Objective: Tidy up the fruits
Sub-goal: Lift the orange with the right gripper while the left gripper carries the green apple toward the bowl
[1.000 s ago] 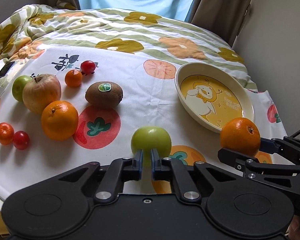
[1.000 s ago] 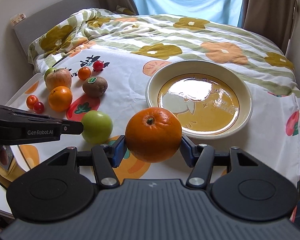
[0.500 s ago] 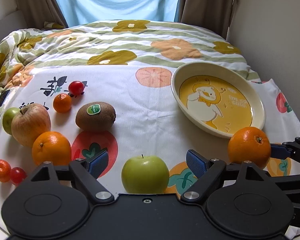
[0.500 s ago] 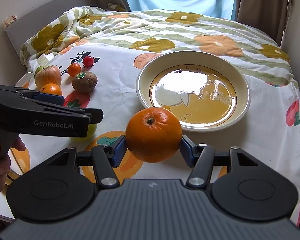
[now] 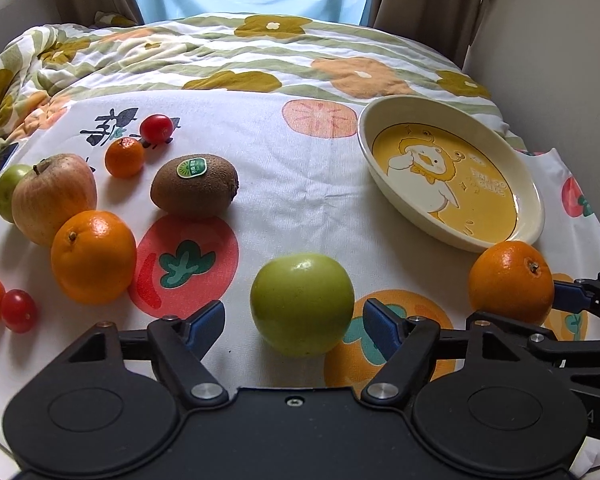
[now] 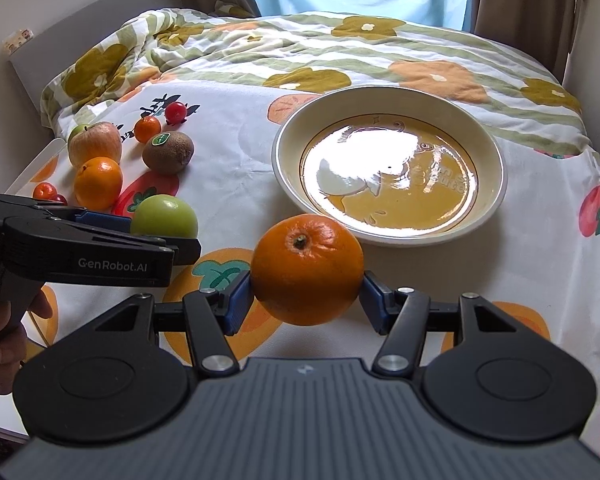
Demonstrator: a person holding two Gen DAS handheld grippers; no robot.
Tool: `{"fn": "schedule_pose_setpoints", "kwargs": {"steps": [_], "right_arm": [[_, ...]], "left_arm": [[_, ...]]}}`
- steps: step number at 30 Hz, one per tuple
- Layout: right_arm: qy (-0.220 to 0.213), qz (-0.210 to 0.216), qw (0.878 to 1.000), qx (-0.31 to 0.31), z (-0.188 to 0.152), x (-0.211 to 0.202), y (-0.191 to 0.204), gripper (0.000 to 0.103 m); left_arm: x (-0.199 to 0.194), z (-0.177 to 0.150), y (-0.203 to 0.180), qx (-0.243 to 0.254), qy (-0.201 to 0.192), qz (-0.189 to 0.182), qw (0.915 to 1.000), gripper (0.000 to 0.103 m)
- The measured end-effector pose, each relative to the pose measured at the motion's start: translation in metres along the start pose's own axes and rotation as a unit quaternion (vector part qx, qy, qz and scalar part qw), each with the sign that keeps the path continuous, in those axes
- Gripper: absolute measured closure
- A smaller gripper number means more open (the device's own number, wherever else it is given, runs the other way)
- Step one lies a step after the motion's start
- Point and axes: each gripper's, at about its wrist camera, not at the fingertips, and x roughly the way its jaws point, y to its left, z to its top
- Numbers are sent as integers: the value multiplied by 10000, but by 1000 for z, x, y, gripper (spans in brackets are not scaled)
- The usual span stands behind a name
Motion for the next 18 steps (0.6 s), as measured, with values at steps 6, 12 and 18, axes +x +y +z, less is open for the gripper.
{"fn": "schedule_pose_setpoints", "kwargs": {"steps": [6, 12, 18], "right_arm": [[5, 1, 10000, -7, -2, 0, 0, 30], [-94, 10, 10000, 13, 1, -10, -4, 31], [-287, -14, 9996, 30, 10, -34, -12, 31]], "left_arm": [[0, 0, -1, -7, 16, -122, 9999, 43], [-22, 1, -7, 63, -200, -103, 9997, 43], [-59, 13, -24, 207, -539, -205, 9981, 43]]}}
